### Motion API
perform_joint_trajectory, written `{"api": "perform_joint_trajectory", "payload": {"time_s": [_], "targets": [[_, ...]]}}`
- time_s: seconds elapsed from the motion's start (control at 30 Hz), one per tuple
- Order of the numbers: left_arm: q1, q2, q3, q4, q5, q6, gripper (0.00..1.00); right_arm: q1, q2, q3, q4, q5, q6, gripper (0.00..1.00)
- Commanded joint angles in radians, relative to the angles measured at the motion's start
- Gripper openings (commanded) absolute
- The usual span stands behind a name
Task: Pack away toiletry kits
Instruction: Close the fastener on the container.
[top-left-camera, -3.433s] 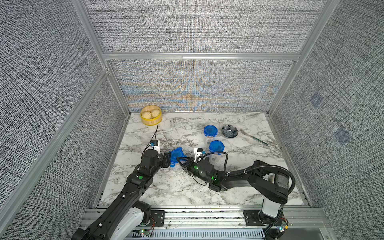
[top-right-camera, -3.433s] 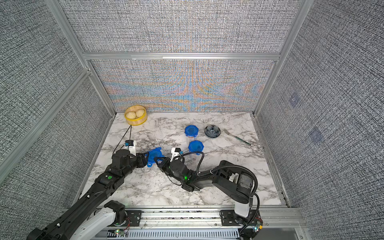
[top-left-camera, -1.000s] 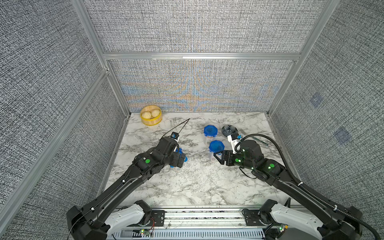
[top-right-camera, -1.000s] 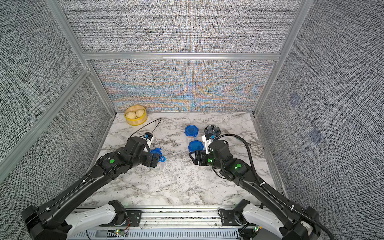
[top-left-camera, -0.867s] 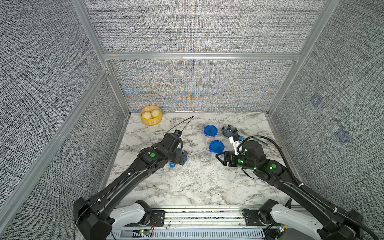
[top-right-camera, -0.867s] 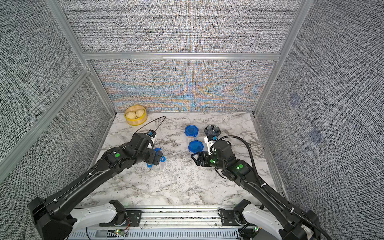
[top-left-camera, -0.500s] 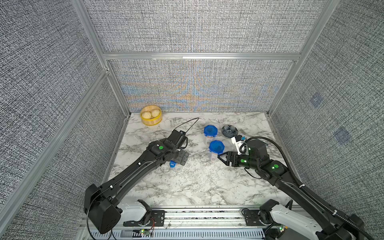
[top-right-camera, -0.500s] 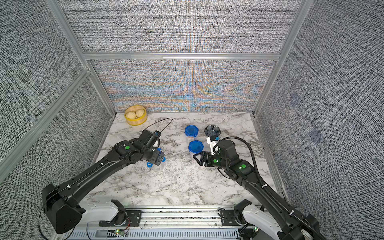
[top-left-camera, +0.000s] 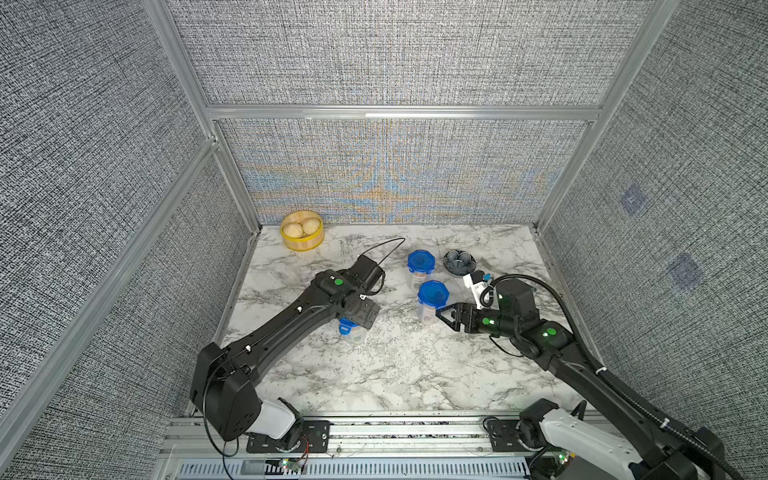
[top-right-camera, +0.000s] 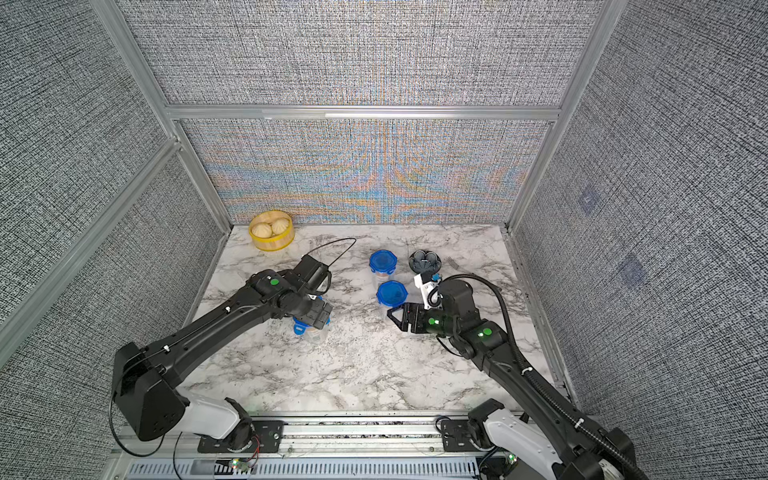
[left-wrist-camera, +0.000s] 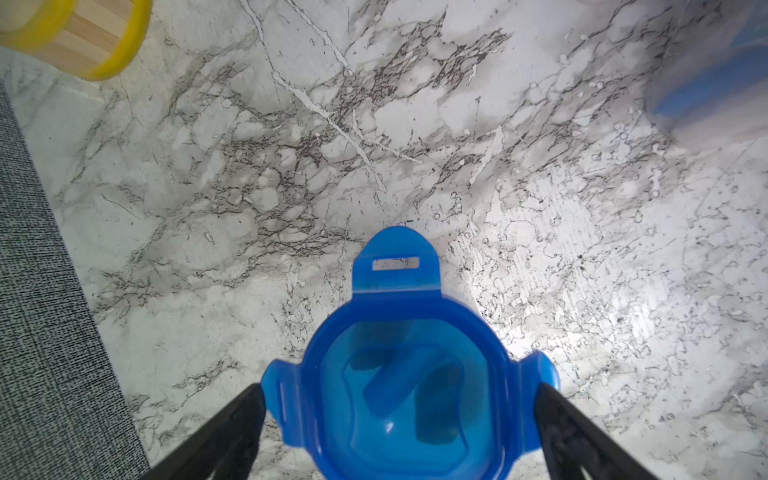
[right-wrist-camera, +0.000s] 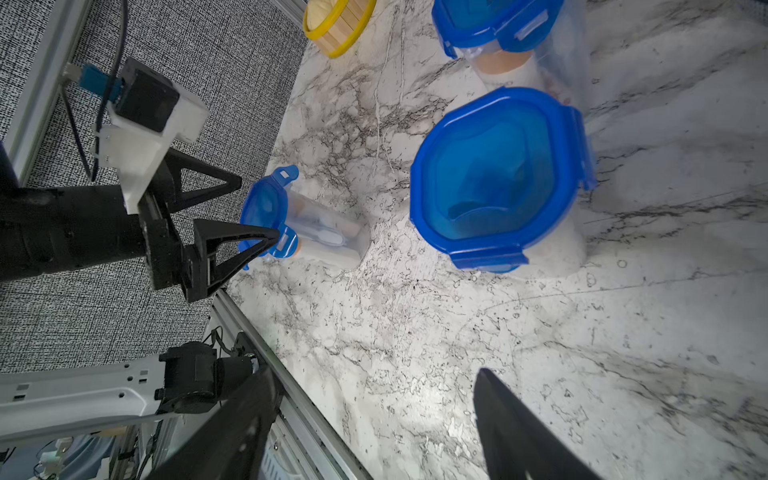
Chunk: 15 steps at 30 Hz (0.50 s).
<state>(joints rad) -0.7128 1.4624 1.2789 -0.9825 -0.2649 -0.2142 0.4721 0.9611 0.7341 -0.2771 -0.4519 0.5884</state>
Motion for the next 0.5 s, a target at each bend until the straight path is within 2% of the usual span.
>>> {"api": "perform_joint_trajectory", "payload": {"time_s": [0.0,0.47], "targets": [[-0.001,0.007,0.006,-0.031,0.003,-0.014,1.00,-0.007,-0.008,-0.005,0.024,-0.022,0.004,0.78],[0.003,-0.048,-0.031,-0.018,0.015,-0.025,0.99,-0.023,-0.040,-0.022,0.029,-0.022,0.017,0.78]]}}
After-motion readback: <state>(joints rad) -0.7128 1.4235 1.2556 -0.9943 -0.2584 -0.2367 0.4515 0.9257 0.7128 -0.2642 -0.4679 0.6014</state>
